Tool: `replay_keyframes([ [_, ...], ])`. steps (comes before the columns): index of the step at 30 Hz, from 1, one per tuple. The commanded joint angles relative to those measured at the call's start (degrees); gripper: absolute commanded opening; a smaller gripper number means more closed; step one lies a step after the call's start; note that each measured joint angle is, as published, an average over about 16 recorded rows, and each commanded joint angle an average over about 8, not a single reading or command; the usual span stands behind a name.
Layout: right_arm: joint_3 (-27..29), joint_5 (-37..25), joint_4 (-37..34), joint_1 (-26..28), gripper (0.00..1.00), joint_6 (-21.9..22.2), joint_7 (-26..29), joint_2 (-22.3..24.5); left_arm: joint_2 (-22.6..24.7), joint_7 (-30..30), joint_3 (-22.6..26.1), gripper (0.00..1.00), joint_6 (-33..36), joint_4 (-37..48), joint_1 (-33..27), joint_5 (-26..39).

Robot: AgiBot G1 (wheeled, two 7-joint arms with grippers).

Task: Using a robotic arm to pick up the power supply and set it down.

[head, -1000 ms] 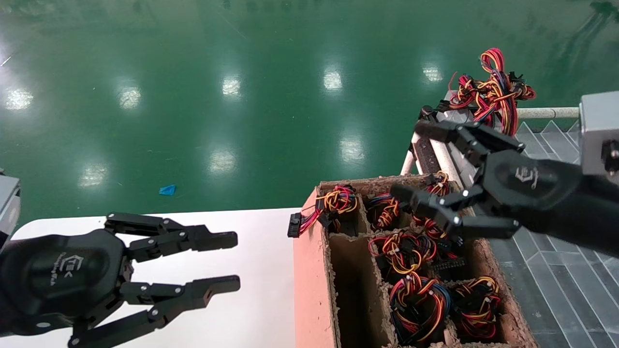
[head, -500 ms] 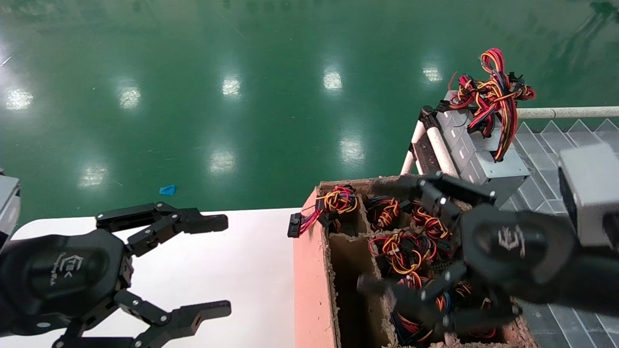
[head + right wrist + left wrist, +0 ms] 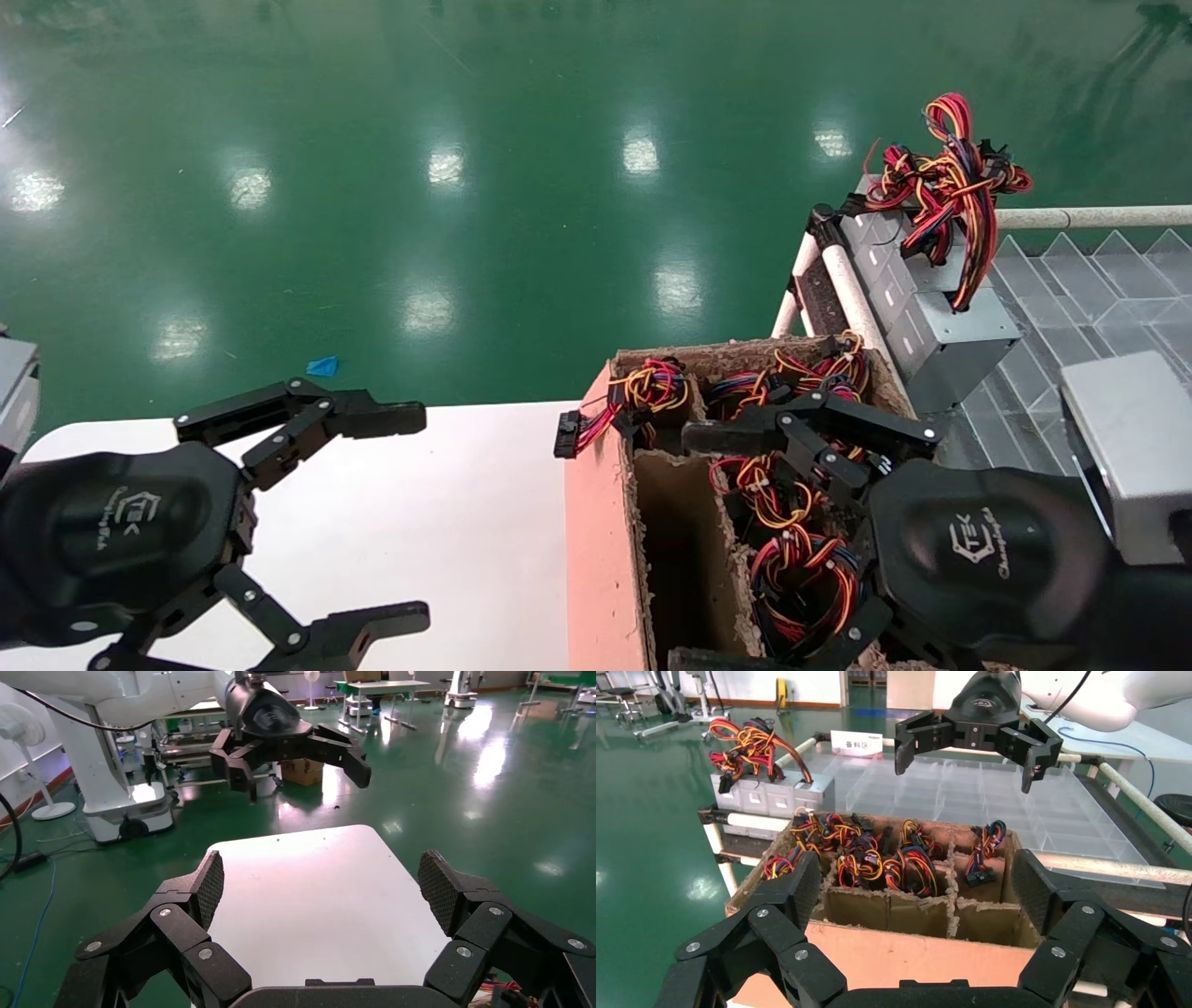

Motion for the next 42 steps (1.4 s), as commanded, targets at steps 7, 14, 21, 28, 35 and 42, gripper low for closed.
replay_keyframes([
  [7,-0.2,0.1,-0.6,0.2,1.0,0.3,-0.3,0.0,0.0,0.0,0.0,1.0,0.0,0.0,0.0,0.0],
  [14,-0.3,0.2,-0.9,0.3,1.0,0.4,-0.4,0.0,0.0,0.0,0.0,1.0,0.0,0.0,0.0,0.0],
  [21,-0.3,0.3,-1.1,0.3,1.0,0.5,-0.4,0.0,0.0,0.0,0.0,1.0,0.0,0.0,0.0,0.0],
  [28,-0.4,0.3,-1.1,0.4,1.0,0.5,-0.4,-0.1,0.0,0.0,0.0,1.0,0.0,0.0,0.0,0.0],
  [35,-0.4,0.4,-1.2,0.4,1.0,0.6,-0.5,-0.1,0.0,0.0,0.0,1.0,0.0,0.0,0.0,0.0],
  [42,-0.4,0.4,-1.2,0.4,1.0,0.6,-0.5,-0.1,0.0,0.0,0.0,1.0,0.0,0.0,0.0,0.0],
])
